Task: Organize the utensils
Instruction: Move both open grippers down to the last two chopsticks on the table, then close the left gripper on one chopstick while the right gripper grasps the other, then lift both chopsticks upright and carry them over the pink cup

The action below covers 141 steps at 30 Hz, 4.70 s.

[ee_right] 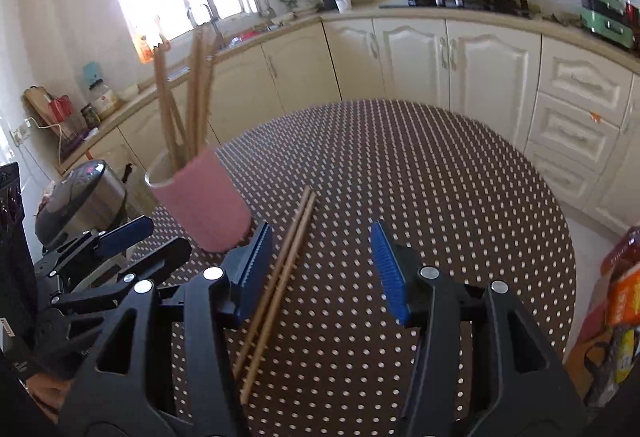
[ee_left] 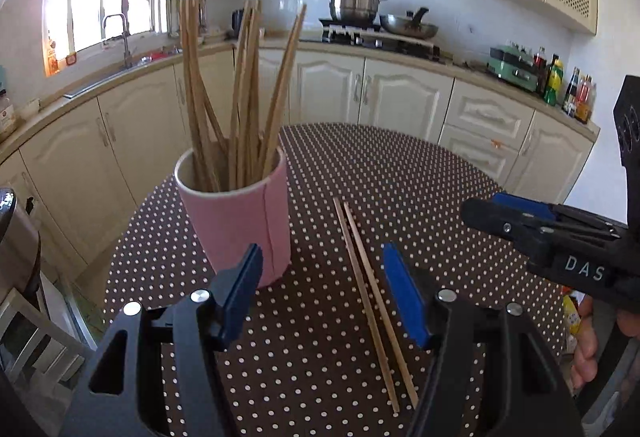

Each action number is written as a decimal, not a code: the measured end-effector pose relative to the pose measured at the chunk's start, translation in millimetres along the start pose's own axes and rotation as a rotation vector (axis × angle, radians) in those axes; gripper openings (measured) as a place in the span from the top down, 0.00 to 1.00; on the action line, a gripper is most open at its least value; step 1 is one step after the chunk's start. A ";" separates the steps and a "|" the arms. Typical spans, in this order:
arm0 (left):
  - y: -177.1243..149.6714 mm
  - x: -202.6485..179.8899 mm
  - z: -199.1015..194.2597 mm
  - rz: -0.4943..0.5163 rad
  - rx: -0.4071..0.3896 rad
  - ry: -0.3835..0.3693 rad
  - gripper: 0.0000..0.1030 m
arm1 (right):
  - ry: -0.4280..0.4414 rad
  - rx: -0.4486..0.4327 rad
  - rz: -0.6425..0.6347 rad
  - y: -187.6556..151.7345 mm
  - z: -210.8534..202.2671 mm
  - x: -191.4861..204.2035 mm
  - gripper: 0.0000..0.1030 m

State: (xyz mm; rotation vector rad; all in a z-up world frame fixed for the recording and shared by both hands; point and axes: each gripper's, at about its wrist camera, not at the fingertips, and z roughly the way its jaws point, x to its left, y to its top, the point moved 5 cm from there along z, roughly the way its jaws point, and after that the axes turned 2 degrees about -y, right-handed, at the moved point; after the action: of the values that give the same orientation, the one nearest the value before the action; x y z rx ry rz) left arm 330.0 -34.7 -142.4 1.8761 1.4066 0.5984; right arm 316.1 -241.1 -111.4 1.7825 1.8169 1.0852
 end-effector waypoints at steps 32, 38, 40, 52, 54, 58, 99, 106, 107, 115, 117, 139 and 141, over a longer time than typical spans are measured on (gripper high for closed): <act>7.6 -6.6 140.6 0.015 0.356 0.109 0.43 | 0.042 0.177 0.101 -27.6 53.0 -54.3 0.50; 23.0 -14.4 161.2 -0.001 0.382 0.059 0.82 | 0.052 0.189 0.106 -18.5 57.7 -58.7 0.50; 25.1 -16.8 163.1 -0.010 0.379 0.053 0.93 | 0.050 0.193 0.103 -16.0 58.2 -59.0 0.50; -3.1 -13.9 139.2 -0.053 0.308 -0.021 0.95 | 0.036 0.298 0.057 -13.3 82.7 -24.0 0.51; -6.7 -4.7 133.3 -0.070 0.307 -0.020 0.95 | 0.036 0.306 0.040 -10.1 86.8 -10.4 0.51; -10.9 7.4 123.5 -0.095 0.301 -0.017 0.95 | 0.022 0.339 -0.006 -5.6 98.4 16.8 0.52; 4.2 18.3 55.5 -0.038 0.053 -0.137 0.95 | 0.041 0.278 -0.096 4.7 55.1 60.8 0.94; 10.7 4.6 15.5 -0.002 -0.086 -0.105 0.95 | 0.074 0.201 -0.090 12.5 19.8 46.7 0.94; 11.1 4.2 10.3 0.000 -0.104 -0.098 0.95 | 0.081 0.193 -0.088 12.2 14.7 44.9 0.94; 16.5 1.1 -16.6 0.003 -0.207 -0.095 0.95 | 0.100 0.100 -0.090 21.8 -13.7 45.6 0.94; 21.5 0.2 -23.0 -0.007 -0.245 -0.105 0.95 | 0.100 0.063 -0.099 26.5 -27.4 40.0 0.95; 94.5 60.3 -92.4 -0.146 -0.731 -0.112 0.95 | 0.179 -0.227 -0.105 96.7 -43.7 97.2 0.95; 101.0 64.3 -85.4 -0.145 -0.750 -0.107 0.95 | 0.188 -0.249 -0.103 104.4 -42.3 101.3 0.95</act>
State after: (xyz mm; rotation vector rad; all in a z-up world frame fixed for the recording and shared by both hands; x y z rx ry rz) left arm 351.1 32.7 -13.5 1.1797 1.0325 0.7999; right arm 342.4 -165.2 17.0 1.4709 1.7642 1.4093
